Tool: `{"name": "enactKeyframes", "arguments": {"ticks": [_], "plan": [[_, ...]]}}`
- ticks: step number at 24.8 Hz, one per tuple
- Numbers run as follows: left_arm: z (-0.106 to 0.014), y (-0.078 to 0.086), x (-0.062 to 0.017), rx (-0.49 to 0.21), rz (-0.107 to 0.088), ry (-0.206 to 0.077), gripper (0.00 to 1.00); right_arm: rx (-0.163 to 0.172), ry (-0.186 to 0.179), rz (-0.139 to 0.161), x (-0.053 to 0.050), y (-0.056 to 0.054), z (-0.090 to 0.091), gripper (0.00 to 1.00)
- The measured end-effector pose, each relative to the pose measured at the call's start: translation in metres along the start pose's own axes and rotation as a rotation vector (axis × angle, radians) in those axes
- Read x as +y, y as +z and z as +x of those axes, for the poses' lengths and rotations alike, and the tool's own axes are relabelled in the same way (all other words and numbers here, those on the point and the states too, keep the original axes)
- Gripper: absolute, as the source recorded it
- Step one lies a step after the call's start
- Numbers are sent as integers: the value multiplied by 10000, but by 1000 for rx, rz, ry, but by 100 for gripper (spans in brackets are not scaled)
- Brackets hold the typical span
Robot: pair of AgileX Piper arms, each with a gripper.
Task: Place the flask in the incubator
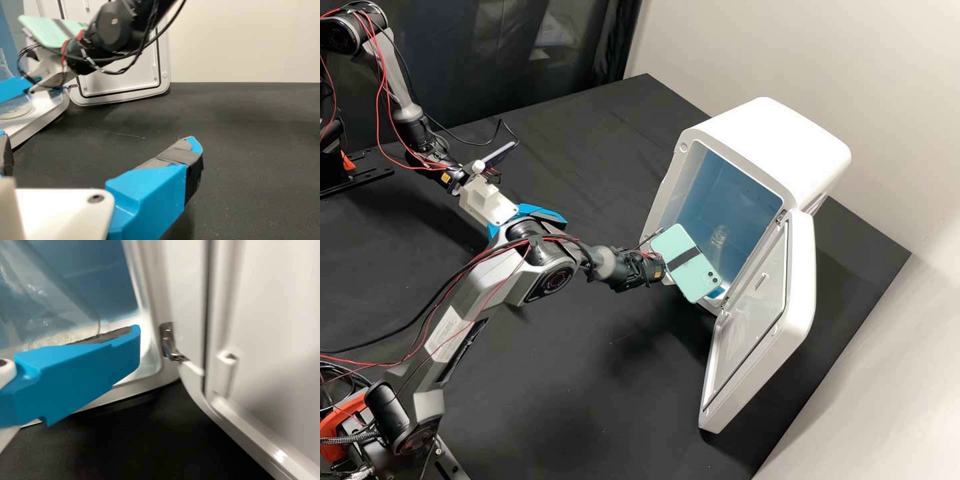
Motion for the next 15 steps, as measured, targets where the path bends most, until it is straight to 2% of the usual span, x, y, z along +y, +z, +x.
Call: {"name": "enactKeyframes", "arguments": {"ticks": [4, 5, 7, 9, 10, 12, 13, 15], "plan": [[-5, -2, -5, 4, -3, -1, 100, 52, 25, 35, 79, 45, -251, 100], [-9, -4, -4, 7, -6, 4, 100, 63, 27, 35, 86, 57, -316, 100], [-41, -5, 8, 16, -25, 45, 100, 107, 41, 42, 103, 79, -494, 100], [-64, -16, 39, 32, -44, 96, 100, 146, 47, 34, 105, 104, -694, 100], [-64, -25, 49, 41, -49, 107, 100, 168, 54, 23, 92, 139, -792, 100], [-80, -43, 38, 64, -62, 108, 100, 213, 87, 38, 94, 194, -1017, 100], [-90, -53, 30, 77, -65, 108, 100, 221, 95, 37, 94, 220, -1097, 100], [-100, -59, 30, 97, -46, 112, 100, 242, 120, 39, 103, 277, -1262, 100]]}}
